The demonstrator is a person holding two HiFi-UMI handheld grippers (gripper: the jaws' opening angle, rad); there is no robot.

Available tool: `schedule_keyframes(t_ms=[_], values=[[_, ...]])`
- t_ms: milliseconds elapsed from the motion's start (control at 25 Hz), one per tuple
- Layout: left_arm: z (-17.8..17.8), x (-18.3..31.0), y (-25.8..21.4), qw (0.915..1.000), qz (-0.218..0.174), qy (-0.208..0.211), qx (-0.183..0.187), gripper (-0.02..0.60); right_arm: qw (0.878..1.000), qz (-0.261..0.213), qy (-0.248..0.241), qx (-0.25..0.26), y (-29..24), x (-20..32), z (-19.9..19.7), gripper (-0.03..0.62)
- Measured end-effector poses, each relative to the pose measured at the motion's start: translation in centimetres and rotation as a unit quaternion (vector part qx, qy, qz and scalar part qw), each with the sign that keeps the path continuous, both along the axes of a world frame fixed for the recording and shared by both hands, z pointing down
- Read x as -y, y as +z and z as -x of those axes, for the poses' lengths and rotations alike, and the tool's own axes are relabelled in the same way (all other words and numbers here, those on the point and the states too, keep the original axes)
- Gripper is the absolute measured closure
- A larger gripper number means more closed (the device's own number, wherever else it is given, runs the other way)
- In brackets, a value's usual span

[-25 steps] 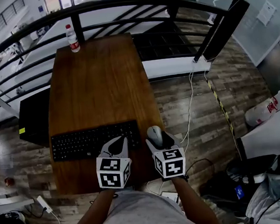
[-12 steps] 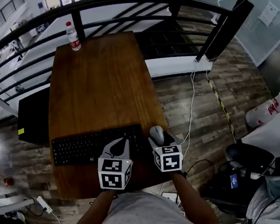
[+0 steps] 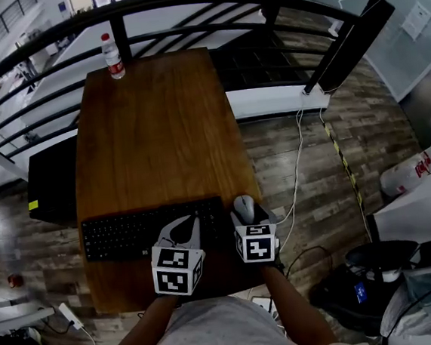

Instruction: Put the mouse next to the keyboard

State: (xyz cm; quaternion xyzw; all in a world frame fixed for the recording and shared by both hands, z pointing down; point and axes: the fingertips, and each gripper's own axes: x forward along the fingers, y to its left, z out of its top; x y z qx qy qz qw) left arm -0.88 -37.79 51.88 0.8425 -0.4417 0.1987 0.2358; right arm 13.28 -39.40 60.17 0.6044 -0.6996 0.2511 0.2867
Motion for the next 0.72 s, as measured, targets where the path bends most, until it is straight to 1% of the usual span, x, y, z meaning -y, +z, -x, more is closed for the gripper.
schedule_keyframes(t_ms=[200, 480, 720], values=[[0.2, 0.2, 0.0, 1.0, 0.001, -0.001, 0.001, 0.581, 1.0, 0.01, 0.007, -0.003, 1.1, 0.2, -0.1, 0.287], [0.5, -0.1, -0.1, 1.0, -0.001, -0.007, 0.001, 0.581, 1.0, 0.015, 0.013, 0.015, 1.1, 0.0, -0.3, 0.284], [0.8, -0.7, -0.5, 0.9999, -0.005, -0.015, 0.001, 0.581, 1.0, -0.003, 0.006, 0.017, -0.5, -0.1, -0.4, 0.312]])
